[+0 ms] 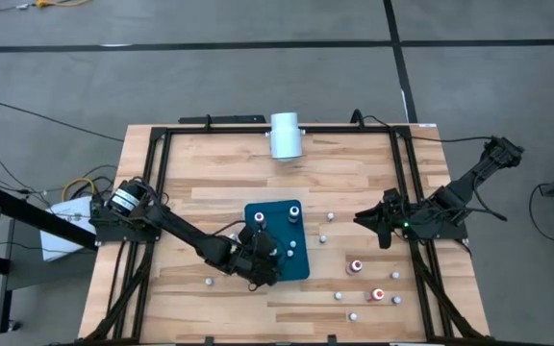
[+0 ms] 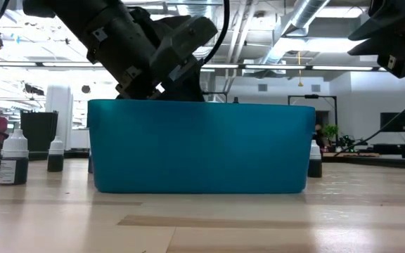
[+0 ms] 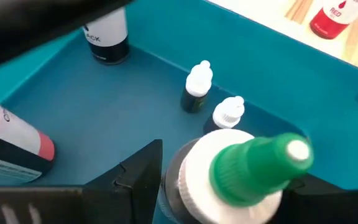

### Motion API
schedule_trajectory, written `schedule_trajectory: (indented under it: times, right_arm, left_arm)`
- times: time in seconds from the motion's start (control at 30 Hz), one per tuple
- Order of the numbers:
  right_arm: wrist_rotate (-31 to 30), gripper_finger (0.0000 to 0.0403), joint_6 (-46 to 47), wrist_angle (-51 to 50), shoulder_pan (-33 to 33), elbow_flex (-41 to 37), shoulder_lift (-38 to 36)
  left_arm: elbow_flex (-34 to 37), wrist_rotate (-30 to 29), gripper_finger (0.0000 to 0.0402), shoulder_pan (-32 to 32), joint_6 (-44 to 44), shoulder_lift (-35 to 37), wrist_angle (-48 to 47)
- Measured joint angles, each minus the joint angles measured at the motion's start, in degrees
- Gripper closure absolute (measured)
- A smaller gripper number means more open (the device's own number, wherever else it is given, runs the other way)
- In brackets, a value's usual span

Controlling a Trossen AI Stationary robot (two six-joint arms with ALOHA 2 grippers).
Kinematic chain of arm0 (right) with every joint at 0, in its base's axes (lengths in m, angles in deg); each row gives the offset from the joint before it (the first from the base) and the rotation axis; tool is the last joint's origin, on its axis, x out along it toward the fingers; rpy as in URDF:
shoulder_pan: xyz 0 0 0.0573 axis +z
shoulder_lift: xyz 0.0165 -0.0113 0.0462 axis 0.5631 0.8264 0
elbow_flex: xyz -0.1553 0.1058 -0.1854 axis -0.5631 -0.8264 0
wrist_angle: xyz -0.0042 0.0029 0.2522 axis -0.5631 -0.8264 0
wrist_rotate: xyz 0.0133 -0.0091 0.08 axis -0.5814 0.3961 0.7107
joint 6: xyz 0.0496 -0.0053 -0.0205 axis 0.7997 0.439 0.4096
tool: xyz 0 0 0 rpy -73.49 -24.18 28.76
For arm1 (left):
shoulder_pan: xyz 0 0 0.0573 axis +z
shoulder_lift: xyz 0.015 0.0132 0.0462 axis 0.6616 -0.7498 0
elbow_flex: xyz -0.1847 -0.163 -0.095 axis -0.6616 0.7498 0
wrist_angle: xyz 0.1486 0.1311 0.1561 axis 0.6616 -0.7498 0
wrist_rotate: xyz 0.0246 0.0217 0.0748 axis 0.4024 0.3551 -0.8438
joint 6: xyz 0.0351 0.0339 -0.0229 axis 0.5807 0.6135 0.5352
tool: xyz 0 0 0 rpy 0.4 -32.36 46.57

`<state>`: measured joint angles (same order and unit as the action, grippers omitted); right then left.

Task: Pick & Place food coloring
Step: Put the big green food coloring bottle into the blue bin, then put the left small black food coloring bottle into the blue bin

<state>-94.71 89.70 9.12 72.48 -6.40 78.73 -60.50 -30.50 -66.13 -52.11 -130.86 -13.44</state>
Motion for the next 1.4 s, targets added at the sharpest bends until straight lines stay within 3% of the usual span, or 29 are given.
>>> schedule_trajectory:
  times: [0.63, 1.4]
  right_arm:
    - [0.0, 0.0308, 0.4, 0.0, 0.0, 0.0, 0.0]
    - [0.0, 0.0308, 0.5, 0.1, 0.0, 0.0, 0.0]
  left_arm:
    - [0.0, -1.6, 0.0218, -0.1, 1.3, 2.2, -0.3]
    - [0.0, -5.4, 0.0218, -0.2, 8.1, 15.0, -1.2]
